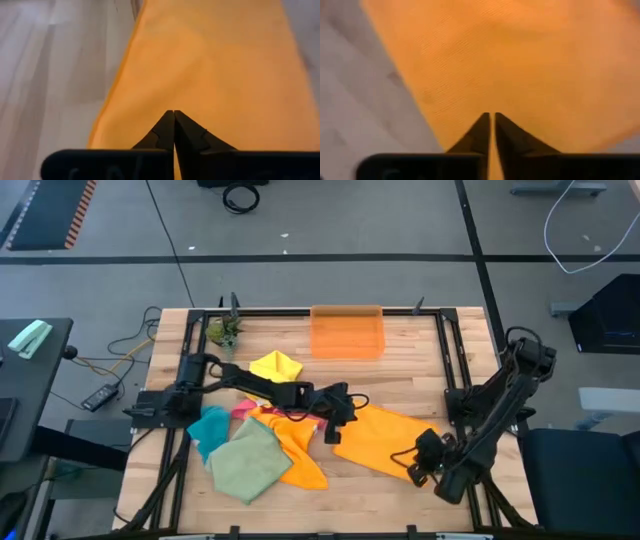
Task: Fold microfiber towels
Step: Fold the left orange microfiber cloth
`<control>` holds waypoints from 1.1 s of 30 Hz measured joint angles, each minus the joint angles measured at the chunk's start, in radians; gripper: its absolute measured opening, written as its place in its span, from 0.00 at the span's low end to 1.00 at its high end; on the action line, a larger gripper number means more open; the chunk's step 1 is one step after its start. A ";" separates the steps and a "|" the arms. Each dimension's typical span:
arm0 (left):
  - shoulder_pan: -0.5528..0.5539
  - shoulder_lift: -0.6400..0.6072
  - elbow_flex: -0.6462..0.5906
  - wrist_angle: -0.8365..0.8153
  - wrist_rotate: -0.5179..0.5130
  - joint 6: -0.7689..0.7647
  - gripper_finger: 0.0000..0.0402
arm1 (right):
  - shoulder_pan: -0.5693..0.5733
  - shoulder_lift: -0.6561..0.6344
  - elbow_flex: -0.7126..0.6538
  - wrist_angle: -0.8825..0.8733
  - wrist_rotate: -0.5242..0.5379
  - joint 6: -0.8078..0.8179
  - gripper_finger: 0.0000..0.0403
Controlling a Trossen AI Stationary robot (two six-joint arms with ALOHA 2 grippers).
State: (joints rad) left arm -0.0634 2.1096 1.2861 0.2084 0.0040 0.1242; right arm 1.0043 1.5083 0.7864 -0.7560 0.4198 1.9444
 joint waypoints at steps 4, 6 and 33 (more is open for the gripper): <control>0.017 0.018 0.000 -0.020 0.000 -0.007 0.03 | -0.018 0.076 -0.001 0.008 -0.040 0.001 0.02; 0.022 0.018 0.000 -0.057 0.000 -0.007 0.02 | -0.040 0.108 -0.001 -0.011 -0.076 -0.007 0.01; -0.203 -0.144 0.038 -0.332 -0.149 -0.027 0.03 | -0.432 -0.152 0.049 -0.164 -0.027 -0.638 0.01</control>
State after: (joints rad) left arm -0.2668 1.9656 1.3237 -0.1234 -0.1447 0.0973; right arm 0.5726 1.3559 0.8353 -0.9202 0.3927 1.3069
